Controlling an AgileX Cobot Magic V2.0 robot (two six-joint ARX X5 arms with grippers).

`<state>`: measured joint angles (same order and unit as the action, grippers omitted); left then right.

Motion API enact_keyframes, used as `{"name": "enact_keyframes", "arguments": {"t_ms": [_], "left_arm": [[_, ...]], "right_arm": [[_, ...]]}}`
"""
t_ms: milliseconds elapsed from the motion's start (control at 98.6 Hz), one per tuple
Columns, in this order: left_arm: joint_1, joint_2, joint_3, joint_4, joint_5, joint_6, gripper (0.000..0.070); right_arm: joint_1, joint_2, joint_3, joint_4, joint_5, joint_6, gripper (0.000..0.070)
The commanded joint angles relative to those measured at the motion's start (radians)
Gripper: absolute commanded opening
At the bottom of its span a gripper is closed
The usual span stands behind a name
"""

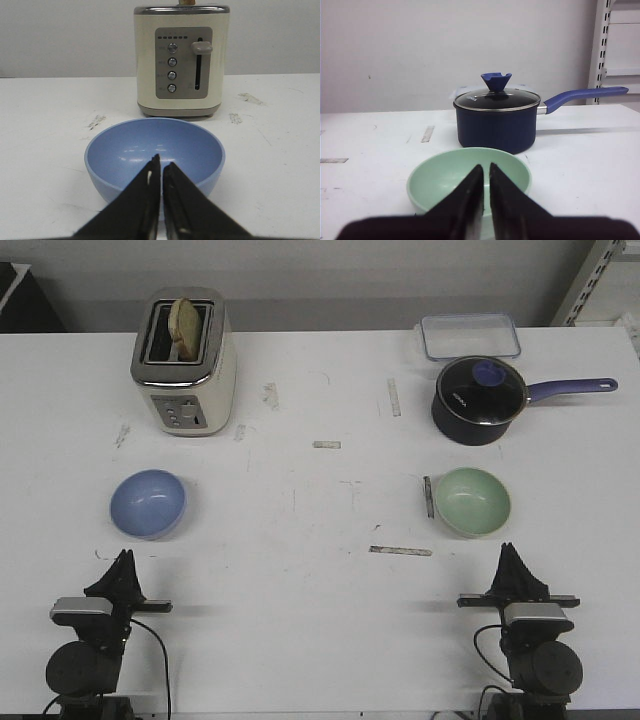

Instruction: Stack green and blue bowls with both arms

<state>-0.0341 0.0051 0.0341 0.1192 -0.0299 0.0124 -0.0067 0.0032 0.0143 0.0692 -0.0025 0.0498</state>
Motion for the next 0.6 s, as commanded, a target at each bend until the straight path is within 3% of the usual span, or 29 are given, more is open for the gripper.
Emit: {"name": "enact_keyframes", "arguments": {"t_ms": [0,588], "left_arm": [[0.0,-0.002,-0.022,0.013,-0.003,0.002,0.0001],[0.0,-0.002,-0.022,0.013,-0.003,0.002,0.0001]], "right_arm": [[0.001,-0.002,-0.002,0.013,0.003,-0.002,0.0013],[0.001,-0.002,0.005,0.039,-0.014,-0.003,0.0013]]}}
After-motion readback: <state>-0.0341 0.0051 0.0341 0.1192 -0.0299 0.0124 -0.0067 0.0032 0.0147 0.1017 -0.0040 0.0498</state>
